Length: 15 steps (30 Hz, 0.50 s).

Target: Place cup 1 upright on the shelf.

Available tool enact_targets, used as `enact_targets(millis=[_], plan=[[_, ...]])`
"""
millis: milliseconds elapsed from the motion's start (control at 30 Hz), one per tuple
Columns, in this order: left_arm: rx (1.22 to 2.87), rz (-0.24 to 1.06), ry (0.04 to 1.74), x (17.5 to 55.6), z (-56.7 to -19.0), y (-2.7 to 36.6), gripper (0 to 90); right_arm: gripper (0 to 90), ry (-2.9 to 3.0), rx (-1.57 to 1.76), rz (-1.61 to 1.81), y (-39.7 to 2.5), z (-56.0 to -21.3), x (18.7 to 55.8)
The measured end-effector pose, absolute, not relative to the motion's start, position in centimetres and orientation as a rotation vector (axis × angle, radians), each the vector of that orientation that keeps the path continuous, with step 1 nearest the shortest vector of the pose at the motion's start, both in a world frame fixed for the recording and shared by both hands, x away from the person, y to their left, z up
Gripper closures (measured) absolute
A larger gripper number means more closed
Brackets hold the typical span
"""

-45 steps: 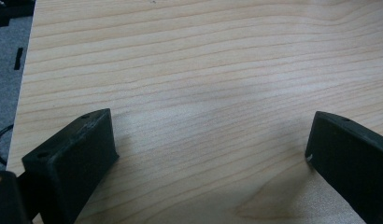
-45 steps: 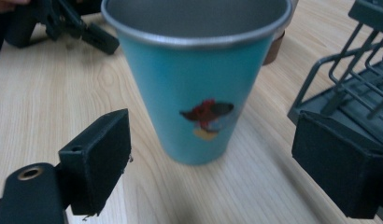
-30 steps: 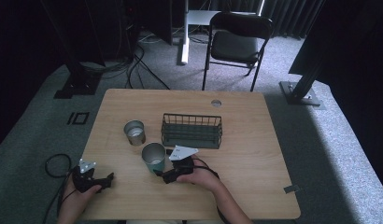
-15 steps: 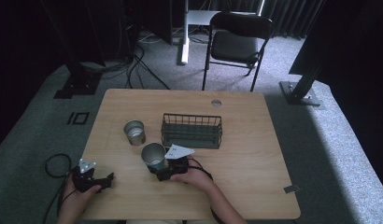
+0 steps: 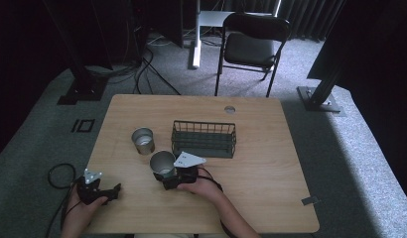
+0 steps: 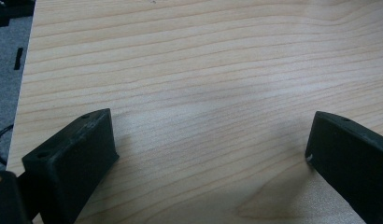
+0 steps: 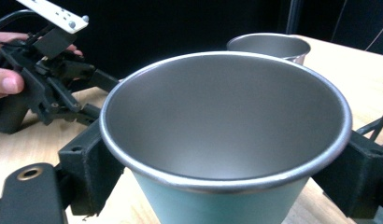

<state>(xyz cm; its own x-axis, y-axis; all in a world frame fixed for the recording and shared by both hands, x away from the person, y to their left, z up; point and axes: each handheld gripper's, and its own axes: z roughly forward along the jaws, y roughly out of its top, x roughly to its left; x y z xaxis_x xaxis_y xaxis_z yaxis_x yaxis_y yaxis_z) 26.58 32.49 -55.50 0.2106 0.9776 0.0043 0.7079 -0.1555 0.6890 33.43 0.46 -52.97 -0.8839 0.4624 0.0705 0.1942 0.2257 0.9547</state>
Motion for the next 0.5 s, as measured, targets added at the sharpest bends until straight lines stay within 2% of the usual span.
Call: enact_targets(millis=[267, 500], plan=[[1.931, 0.627, 1.557, 26.6, -55.5, 32.5, 2.3, 12.7, 2.274, 0.633, 1.714, 0.6, -52.7, 33.6], [1.929, 0.627, 1.557, 26.6, -55.5, 32.5, 2.3, 12.8, 2.277, 0.645, 1.756, 0.3, -51.0, 33.6]])
